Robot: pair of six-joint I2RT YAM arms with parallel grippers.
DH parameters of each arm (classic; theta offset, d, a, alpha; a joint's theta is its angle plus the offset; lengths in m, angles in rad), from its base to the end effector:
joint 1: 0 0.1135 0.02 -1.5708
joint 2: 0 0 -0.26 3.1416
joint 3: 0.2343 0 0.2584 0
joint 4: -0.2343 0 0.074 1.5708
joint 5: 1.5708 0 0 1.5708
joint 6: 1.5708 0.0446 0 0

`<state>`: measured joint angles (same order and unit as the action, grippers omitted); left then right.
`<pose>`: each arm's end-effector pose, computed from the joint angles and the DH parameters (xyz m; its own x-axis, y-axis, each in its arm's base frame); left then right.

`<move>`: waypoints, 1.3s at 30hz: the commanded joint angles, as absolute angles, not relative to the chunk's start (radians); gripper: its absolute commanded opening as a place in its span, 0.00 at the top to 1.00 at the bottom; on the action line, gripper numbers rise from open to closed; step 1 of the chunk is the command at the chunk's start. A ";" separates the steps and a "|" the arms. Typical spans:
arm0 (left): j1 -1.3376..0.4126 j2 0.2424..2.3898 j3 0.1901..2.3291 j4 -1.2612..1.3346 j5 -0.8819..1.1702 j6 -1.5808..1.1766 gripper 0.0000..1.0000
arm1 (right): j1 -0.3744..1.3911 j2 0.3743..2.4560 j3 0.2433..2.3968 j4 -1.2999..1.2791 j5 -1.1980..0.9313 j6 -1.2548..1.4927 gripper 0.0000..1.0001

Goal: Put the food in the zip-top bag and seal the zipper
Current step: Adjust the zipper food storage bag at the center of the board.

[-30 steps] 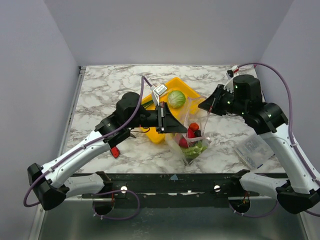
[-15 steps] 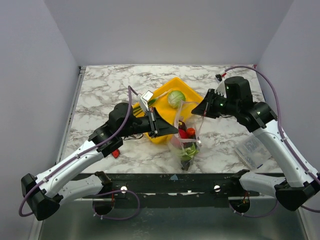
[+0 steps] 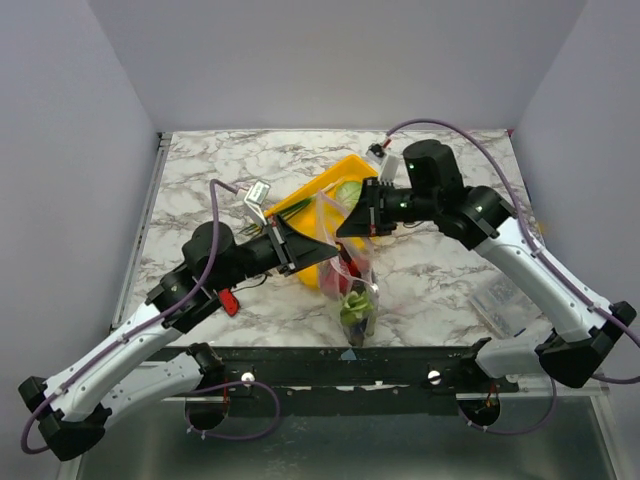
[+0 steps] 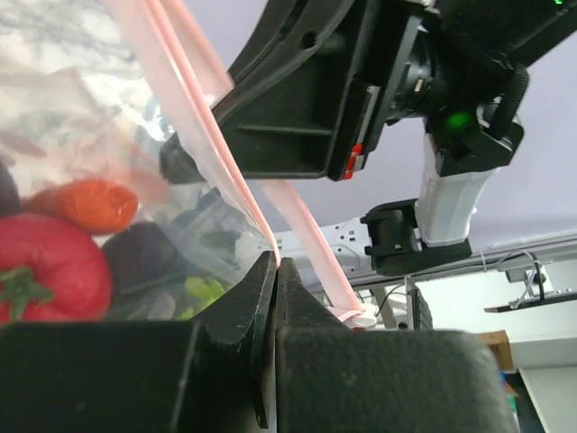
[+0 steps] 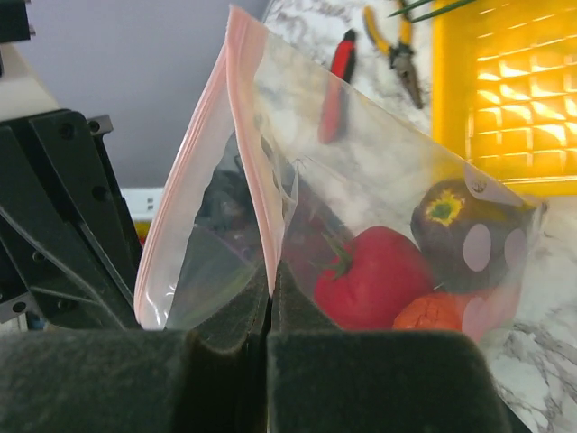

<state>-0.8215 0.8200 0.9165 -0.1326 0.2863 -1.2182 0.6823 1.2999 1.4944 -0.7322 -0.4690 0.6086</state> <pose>0.1295 -0.1577 0.3833 -0.8480 -0.4101 -0.3356 0.2859 0.1791 -0.9414 0.2071 0.1942 0.4132 -0.8200 -0.0091 -0.5723 -0.4814 0.5518 0.6810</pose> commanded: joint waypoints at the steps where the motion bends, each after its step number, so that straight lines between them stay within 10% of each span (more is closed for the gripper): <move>1: -0.839 0.699 0.889 -0.101 0.135 -1.212 1.00 | 0.759 1.376 1.573 -0.686 -0.579 0.579 0.99; 39: -0.838 0.499 0.728 -0.304 -0.175 -1.151 1.00 | 0.864 1.564 1.659 -0.544 -0.632 0.579 0.90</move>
<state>-0.8398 0.5365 0.7498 -0.2970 -0.0841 -1.1713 0.8566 1.6497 1.6745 -0.5728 -0.6750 0.5503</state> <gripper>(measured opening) 0.011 0.045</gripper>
